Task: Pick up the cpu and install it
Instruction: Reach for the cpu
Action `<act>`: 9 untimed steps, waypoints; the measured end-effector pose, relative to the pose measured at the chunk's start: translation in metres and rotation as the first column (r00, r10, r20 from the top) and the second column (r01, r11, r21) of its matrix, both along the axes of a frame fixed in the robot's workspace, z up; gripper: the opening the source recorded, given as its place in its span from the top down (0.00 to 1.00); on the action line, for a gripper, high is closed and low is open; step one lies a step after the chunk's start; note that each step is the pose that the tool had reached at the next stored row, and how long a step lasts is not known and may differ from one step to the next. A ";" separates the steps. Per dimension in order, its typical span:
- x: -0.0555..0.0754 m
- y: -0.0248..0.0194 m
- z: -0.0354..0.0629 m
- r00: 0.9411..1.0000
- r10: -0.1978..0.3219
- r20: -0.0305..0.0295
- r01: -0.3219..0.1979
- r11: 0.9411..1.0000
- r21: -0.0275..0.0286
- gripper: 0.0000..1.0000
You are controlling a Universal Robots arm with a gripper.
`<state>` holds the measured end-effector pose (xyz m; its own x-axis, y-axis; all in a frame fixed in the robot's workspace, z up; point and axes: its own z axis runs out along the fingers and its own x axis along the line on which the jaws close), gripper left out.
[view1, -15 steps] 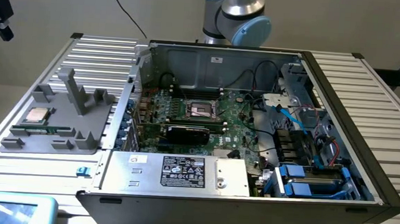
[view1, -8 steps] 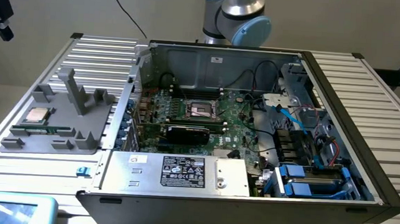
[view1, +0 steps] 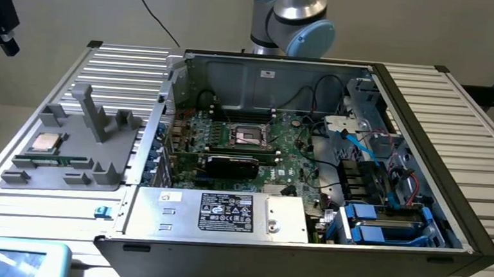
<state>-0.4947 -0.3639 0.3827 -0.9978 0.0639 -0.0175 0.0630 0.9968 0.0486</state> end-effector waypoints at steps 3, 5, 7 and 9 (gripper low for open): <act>0.000 -0.0007 -0.0053 1.000 0.009 -0.002 -0.009 1.000 0.000 0.38; 0.000 -0.0010 -0.0091 1.000 0.022 -0.003 -0.022 1.000 0.000 0.38; 0.000 -0.0012 -0.0128 0.999 0.047 -0.004 -0.047 0.999 0.000 0.38; 0.000 -0.0011 -0.0163 0.998 0.069 -0.005 -0.069 0.998 0.000 0.38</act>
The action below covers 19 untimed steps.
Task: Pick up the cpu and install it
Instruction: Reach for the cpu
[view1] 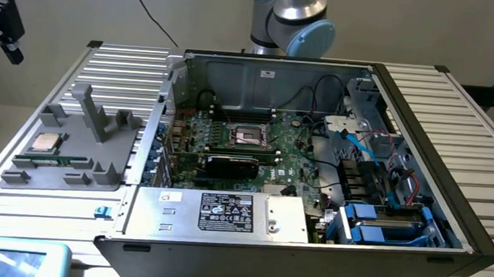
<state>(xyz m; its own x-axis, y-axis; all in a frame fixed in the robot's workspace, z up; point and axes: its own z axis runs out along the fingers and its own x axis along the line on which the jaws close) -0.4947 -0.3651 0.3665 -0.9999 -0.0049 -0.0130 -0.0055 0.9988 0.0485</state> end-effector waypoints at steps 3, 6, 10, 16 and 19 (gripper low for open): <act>0.000 -0.0001 -0.0055 1.000 0.016 0.000 -0.016 1.000 0.000 0.38; 0.000 -0.0002 -0.0111 1.000 0.019 0.000 -0.019 1.000 0.000 0.38; 0.000 -0.0003 -0.0183 1.000 0.020 -0.001 -0.020 1.000 0.001 0.38; 0.000 -0.0018 -0.0292 1.000 0.020 -0.001 -0.020 1.000 0.001 0.38; 0.000 -0.0030 -0.0346 1.000 0.020 -0.001 -0.020 1.000 0.001 0.38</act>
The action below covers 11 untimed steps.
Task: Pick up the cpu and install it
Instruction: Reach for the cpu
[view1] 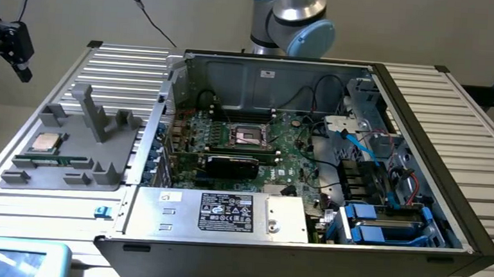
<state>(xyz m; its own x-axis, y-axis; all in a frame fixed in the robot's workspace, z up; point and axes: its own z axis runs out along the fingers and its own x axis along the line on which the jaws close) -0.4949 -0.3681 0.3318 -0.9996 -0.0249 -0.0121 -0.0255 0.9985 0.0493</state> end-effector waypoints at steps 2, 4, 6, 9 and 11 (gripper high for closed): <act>0.000 -0.0022 -0.0036 1.000 0.000 0.000 0.000 1.000 0.000 0.38; 0.000 -0.0062 -0.0072 1.000 0.000 0.000 0.000 1.000 0.000 0.38; 0.000 -0.0104 -0.0110 1.000 0.000 0.000 0.000 1.000 0.000 0.38; 0.000 -0.0156 -0.0166 1.000 -0.001 0.000 0.001 1.000 0.000 0.38; 0.000 -0.0171 -0.0200 1.000 -0.001 0.000 0.001 1.000 0.000 0.38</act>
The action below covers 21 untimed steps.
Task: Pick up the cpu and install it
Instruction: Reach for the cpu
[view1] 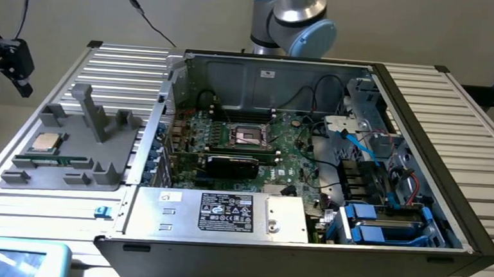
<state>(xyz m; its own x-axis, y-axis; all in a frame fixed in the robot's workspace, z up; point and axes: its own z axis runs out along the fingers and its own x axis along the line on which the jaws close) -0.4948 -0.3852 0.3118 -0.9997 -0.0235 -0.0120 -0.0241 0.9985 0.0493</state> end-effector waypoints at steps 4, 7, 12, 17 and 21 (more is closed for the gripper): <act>0.004 -0.0003 -0.0072 1.000 -0.001 0.000 0.001 1.000 0.000 0.38; 0.011 -0.0003 -0.0128 1.000 -0.002 0.000 0.002 1.000 0.000 0.38; 0.021 0.0000 -0.0218 1.000 -0.002 0.000 0.002 1.000 0.000 0.38; 0.022 0.0068 -0.0310 1.000 -0.002 0.000 0.002 1.000 0.000 0.38; 0.022 0.0138 -0.0383 1.000 -0.002 0.000 0.002 1.000 0.000 0.38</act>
